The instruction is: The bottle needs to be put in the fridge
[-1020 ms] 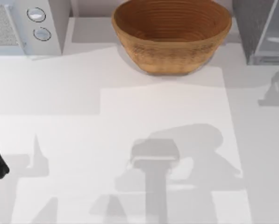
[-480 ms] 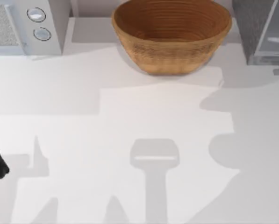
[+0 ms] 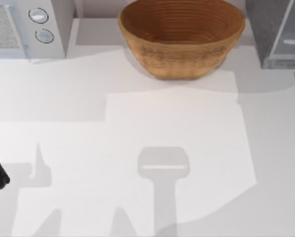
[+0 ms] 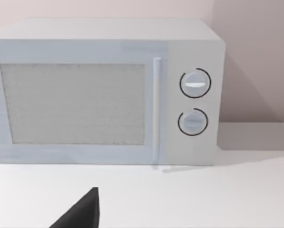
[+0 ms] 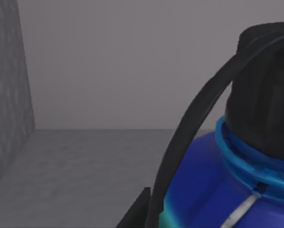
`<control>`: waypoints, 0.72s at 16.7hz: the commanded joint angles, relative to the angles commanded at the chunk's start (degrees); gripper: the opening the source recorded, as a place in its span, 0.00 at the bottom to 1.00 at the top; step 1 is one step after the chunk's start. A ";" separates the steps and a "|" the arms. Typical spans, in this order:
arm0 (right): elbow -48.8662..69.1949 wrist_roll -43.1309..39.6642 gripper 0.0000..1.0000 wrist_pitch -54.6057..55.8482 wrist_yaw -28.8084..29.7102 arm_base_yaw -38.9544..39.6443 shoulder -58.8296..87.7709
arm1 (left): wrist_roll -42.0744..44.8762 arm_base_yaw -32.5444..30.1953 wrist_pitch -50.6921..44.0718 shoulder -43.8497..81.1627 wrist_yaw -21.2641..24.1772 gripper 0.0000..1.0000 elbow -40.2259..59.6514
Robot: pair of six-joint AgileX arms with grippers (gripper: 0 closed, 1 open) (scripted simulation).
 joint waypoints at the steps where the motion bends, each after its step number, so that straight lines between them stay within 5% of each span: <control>1: 0.00 0.00 0.01 0.00 0.00 0.00 0.00 | 0.00 0.00 0.00 0.00 0.00 1.00 0.00; 12: 18.37 0.53 0.01 -8.14 1.54 2.24 9.73 | 0.00 0.00 0.00 0.00 0.00 1.00 0.00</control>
